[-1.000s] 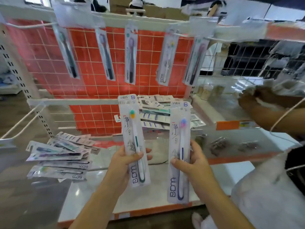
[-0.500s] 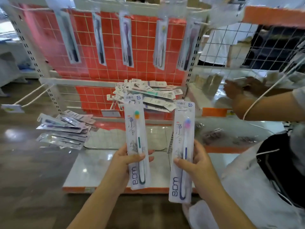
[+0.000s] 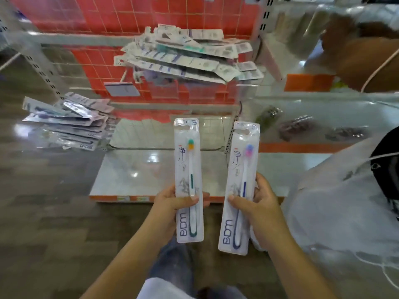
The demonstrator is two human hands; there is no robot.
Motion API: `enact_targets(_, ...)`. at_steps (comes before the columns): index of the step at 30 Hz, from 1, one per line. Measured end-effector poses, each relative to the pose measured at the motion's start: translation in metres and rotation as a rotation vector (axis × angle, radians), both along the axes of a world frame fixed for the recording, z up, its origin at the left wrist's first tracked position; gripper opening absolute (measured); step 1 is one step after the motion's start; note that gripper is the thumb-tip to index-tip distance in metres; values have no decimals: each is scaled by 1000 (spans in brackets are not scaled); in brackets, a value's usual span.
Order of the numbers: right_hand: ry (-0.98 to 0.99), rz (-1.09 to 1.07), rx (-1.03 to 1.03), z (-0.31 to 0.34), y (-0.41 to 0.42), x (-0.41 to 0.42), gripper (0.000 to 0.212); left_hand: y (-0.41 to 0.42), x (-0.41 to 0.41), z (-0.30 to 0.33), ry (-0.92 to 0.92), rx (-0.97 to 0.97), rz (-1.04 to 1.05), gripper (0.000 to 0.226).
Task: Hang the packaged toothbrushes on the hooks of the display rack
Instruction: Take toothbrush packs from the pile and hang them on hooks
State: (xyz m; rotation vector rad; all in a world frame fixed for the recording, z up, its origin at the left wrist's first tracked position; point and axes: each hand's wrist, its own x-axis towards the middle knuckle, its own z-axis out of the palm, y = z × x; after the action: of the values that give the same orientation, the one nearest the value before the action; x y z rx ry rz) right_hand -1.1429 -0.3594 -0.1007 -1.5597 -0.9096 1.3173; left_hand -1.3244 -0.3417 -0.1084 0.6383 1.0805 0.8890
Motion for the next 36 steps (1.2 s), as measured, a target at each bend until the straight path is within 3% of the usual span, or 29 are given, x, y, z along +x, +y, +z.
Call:
enact_targets(7, 4, -32, -101, -73, 58, -3, 55, 43, 5, -80, 57, -151, 11, 38)
enact_targets(13, 62, -66, -132, -182, 115, -11, 59, 89, 1, -183, 129, -195, 9, 36)
enact_targets(17, -65, 2, 41, -258, 151, -18, 62, 129, 12, -261, 196, -105, -3, 35)
enact_targets(22, -120, -103, 394, -315, 201, -17, 63, 180, 31, -326, 238, 233, 73, 32)
enact_targets(28, -52, -95, 606, -338, 238, -1, 66, 221, 34, -346, 82, 523, 73, 39)
enact_targets(36, -2, -87, 698, -288, 258, 15, 65, 247, 29, -305, 15, 593, 116, 33)
